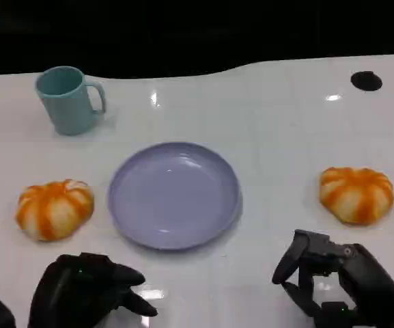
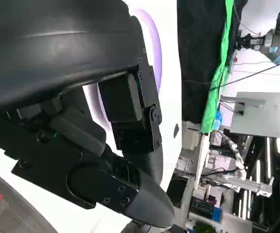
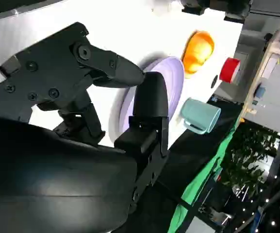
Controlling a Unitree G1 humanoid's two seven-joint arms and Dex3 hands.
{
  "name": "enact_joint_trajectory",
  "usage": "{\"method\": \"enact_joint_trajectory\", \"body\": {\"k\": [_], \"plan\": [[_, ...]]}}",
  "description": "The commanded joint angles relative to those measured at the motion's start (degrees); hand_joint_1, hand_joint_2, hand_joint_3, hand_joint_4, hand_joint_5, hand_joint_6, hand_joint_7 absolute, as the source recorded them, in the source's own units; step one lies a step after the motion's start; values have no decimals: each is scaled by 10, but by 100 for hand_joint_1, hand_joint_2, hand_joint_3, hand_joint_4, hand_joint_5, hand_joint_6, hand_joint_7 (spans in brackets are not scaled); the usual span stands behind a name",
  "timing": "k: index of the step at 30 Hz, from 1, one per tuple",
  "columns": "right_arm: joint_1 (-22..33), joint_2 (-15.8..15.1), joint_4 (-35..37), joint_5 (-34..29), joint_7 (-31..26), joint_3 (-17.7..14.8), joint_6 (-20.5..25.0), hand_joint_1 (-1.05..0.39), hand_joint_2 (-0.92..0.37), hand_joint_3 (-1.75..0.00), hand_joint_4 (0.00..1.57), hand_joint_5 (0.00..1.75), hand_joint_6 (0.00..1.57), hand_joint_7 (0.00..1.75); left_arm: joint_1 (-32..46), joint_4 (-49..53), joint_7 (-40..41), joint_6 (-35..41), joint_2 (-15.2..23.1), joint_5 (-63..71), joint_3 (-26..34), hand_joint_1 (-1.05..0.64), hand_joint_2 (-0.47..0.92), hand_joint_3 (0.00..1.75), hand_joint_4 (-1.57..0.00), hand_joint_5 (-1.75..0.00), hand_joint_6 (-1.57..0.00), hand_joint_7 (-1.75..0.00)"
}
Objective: Grasp the bread from the table and place it into the plate.
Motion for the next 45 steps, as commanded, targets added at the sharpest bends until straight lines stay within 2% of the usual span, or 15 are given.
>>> {"method": "enact_joint_trajectory", "body": {"k": [1, 30, 33, 34, 37, 41, 45], "plan": [[-2, -5, -1, 2, -1, 0, -2, -21, -62, -87, 80, 175, 68, 137, -1, 1, -2, -1, 10, -1, 4, -105, 76, 0, -157, -37, -157, -13], [-8, -1, 6, 6, -8, -6, -13, -19, -62, -88, 80, 175, 67, 136, -1, 3, -3, -4, 10, -1, 4, -105, 76, 0, -157, -37, -157, -14], [-12, 4, 6, 22, -8, -13, -6, -17, -67, -77, 73, 162, 73, 116, -3, 5, -3, -7, 11, 1, 4, -105, 77, 0, -157, -37, -157, -14], [-14, 5, 7, 25, -9, -15, -5, -15, -67, -75, 71, 144, 73, 105, -4, 7, -3, -8, 10, 0, 4, -105, 77, 0, -157, -37, -157, -13], [-25, 3, 16, 17, -21, -23, -17, -15, -70, -67, 66, 127, 70, 92, -7, 11, -4, -5, 11, -2, 6, -105, 76, 0, -157, -37, -157, -13], [-40, -4, 25, -33, -68, -35, -40, -16, -76, -50, 58, 121, 67, 76, -10, 15, -8, -3, 12, -5, 7, -105, 75, 0, -157, -36, -157, -13], [-53, -18, 23, -99, -118, -43, -49, -19, -76, -47, 50, 96, 67, 48, -13, 20, -8, -7, 13, -3, 7, -105, 76, 1, -157, -36, -157, -13]]}}
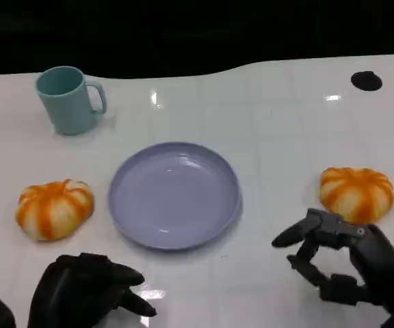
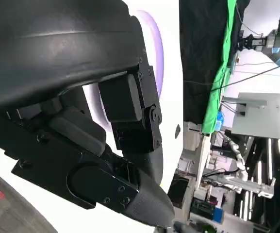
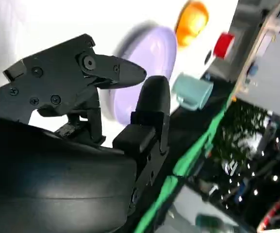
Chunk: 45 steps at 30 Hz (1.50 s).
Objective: Grasp the bread from the table and place it into the plate.
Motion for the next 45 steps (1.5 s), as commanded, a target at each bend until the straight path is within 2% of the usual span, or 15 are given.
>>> {"method": "enact_joint_trajectory", "body": {"k": [1, 4, 6, 8, 11, 15, 17, 21, 26, 32, 37, 43, 45], "plan": [[-14, -24, -5, -67, -55, -14, -12, -23, -75, -47, 46, 90, 64, 41, -8, 8, -6, -6, 11, -2, 6, -105, 76, 1, -157, -36, -157, -13], [-20, -42, -17, -128, -92, -15, 0, -31, -79, -38, 39, 76, 63, 23, -8, 8, -5, -8, 12, 0, 5, -105, 76, 1, -157, -36, -157, -13], [-24, -59, -28, -176, -114, -14, 16, -35, -86, -24, 35, 63, 63, 11, -8, 8, -5, -7, 12, 0, 5, -105, 76, 1, -157, -36, -157, -13], [-27, -76, -42, -217, -127, -10, 37, -36, -90, -14, 29, 54, 58, 4, -8, 8, -6, -7, 12, -1, 4, -105, 76, 0, -157, -36, -157, -13], [-29, -98, -67, -276, -142, -4, 76, -39, -91, -7, 22, 48, 51, 1, -7, 7, -4, -7, 10, 0, 4, -105, 76, 0, -157, -37, -157, -13], [-31, -115, -102, -339, -162, 1, 131, -44, -90, -3, 15, 46, 47, 0, -7, 5, -3, -5, 10, 1, 2, -105, 76, 0, -157, -37, -157, -14], [-35, -127, -119, -378, -168, 4, 161, -47, -91, -1, 5, 57, 45, 0, -7, 5, -1, -6, 9, 3, 1, -105, 76, 0, -157, -37, -157, -14], [-41, -144, -155, -445, -149, 17, 232, -52, -89, 0, 0, 53, 37, 0, -8, 5, 1, -7, 8, 4, 1, -105, 76, 0, -157, -37, -157, -14], [-50, -154, -193, -485, -74, 41, 309, -53, -88, 0, 0, 45, 30, 0, -9, 4, 3, -4, 7, 4, 1, -105, 76, 0, -157, -37, -157, -14], [-67, -161, -200, -522, -22, 72, 360, -53, -83, 0, 0, 47, 27, 1, -11, 9, -2, -5, 7, 1, 1, -105, 76, 0, -157, -37, -157, -14], [-89, -158, -181, -538, -3, 97, 387, -51, -81, 0, 1, 51, 31, 2, -11, 9, 1, -3, 6, 2, 2, -105, 76, 0, -157, -36, -157, -13], [-124, -155, -126, -546, -19, 128, 402, -48, -80, 0, 5, 53, 35, 2, -10, 8, 0, -4, 5, 0, 2, -105, 76, 0, -157, -36, -157, -13], [-137, -152, -105, -549, -21, 138, 409, -47, -81, 0, 7, 48, 35, 1, -9, 7, -1, -5, 6, 0, 2, -105, 76, 0, -157, -36, -157, -13]]}}
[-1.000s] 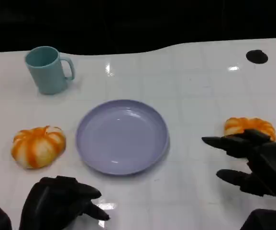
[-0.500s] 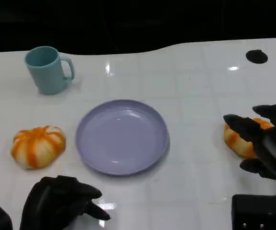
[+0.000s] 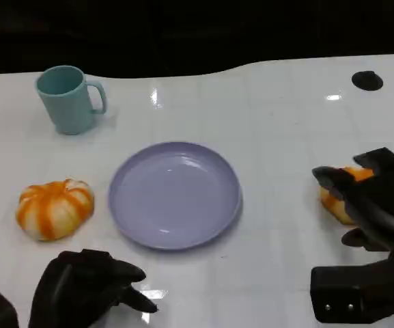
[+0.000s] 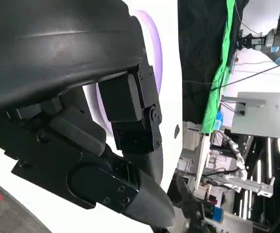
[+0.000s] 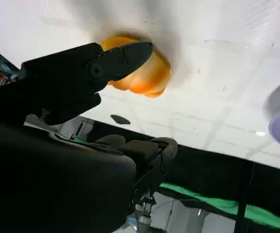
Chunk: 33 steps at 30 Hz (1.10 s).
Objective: Grasp the bread from the table and place it into the plate.
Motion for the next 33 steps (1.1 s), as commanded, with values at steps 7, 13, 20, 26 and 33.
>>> {"method": "enact_joint_trajectory", "body": {"k": [7, 13, 20, 26, 33], "plan": [[-83, 11, 147, -4, -50, 46, 35, -48, -82, 0, 15, 32, 34, 0, 8, -11, 4, 0, 5, 1, 1, -105, 76, 0, -157, -36, -157, -13], [-118, 16, 224, 16, -77, 61, 38, -48, -83, 0, 16, 27, 33, 0, 11, -16, 4, 0, 4, 0, 2, -105, 76, 0, -157, -36, -157, -13], [-146, 19, 290, 44, -87, 78, 41, -49, -85, -1, 17, 24, 31, 0, 12, -16, 5, 0, 5, 1, 3, -105, 76, 0, -157, -37, -157, -14], [-170, 26, 351, 79, -119, 90, 13, -42, -90, 0, 73, 12, 64, 3, 14, -18, 5, 1, 6, 1, 2, -105, 76, 0, -157, -38, -157, -14], [-189, 28, 421, 114, -208, 99, -47, -25, -84, 0, 115, 52, 116, 4, 15, -21, 5, 1, 4, 0, 1, -105, 76, 0, -157, -37, -157, -14]]}}
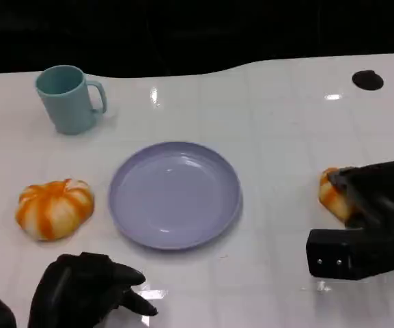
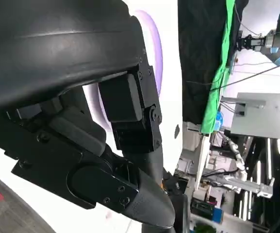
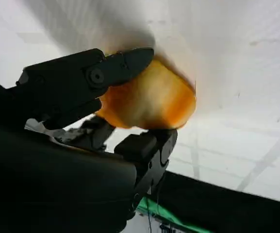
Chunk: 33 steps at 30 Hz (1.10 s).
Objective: Grasp the bread from the table and place it into the plate.
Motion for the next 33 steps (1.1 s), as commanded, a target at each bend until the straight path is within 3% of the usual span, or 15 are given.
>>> {"method": "enact_joint_trajectory", "body": {"k": [1, 2, 5, 9, 11, 12, 13, 14, 18, 23, 27, 33], "plan": [[-5, 0, 49, 19, -58, 9, -41, -22, -83, 0, 101, 97, 121, 3, 2, -5, 2, 3, 6, -2, 2, -105, 76, 0, -157, -37, -157, -14], [-8, -1, 59, 22, -72, 10, -51, -20, -81, 0, 97, 118, 124, 3, 2, -5, 2, 3, 6, -3, 2, -105, 76, 0, -157, -37, -157, -14], [-16, -2, 87, 25, -113, 17, -77, -16, -85, -1, 93, 156, 132, 3, 1, -3, 3, 3, 5, -2, 2, -105, 76, 0, -157, -37, -157, -14], [-25, -3, 113, 29, -158, 25, -103, -14, -88, -1, 89, 172, 139, 5, 0, -2, 4, 4, 6, -2, 3, -105, 75, 0, -157, -37, -157, -14], [-29, -2, 122, 31, -185, 25, -112, -12, -86, -1, 86, 174, 145, 10, -1, -1, 6, 3, 6, 0, 4, -105, 75, 0, -157, -37, -157, -14], [-31, -1, 126, 32, -193, 25, -115, -12, -87, -1, 85, 174, 132, 40, -2, 0, 6, 3, 7, 1, 4, -105, 75, 0, -157, -37, -157, -14], [-32, -1, 128, 31, -206, 26, -119, -13, -88, -1, 85, 174, 109, 85, -3, 2, 7, 0, 7, 2, 5, -105, 76, 0, -157, -37, -157, -14], [-33, -1, 130, 31, -216, 27, -122, -12, -86, -1, 86, 175, 99, 101, -4, 4, 7, -2, 7, 2, 5, -105, 76, 0, -157, -37, -157, -14], [-28, -3, 120, 37, -260, 23, -146, -11, -83, -1, 89, 175, 95, 113, -4, 7, 4, -3, 7, 0, 6, -105, 76, 0, -157, -38, -157, -14], [-17, -8, 74, 48, -288, 13, -179, -8, -85, -2, 93, 175, 87, 146, -5, 8, 5, -3, 6, 0, 7, -105, 76, 0, -157, -37, -157, -14], [-6, -10, 34, 53, -297, 6, -196, -9, -85, -3, 97, 175, 92, 142, -7, 8, 9, -4, 5, 4, 5, -105, 76, 0, -157, -37, -157, -14], [14, -13, -30, 51, -301, 1, -199, -7, -82, -3, 99, 175, 88, 158, -9, 13, 9, -8, 3, 7, 5, -105, 77, 0, -157, -38, -157, -14]]}}
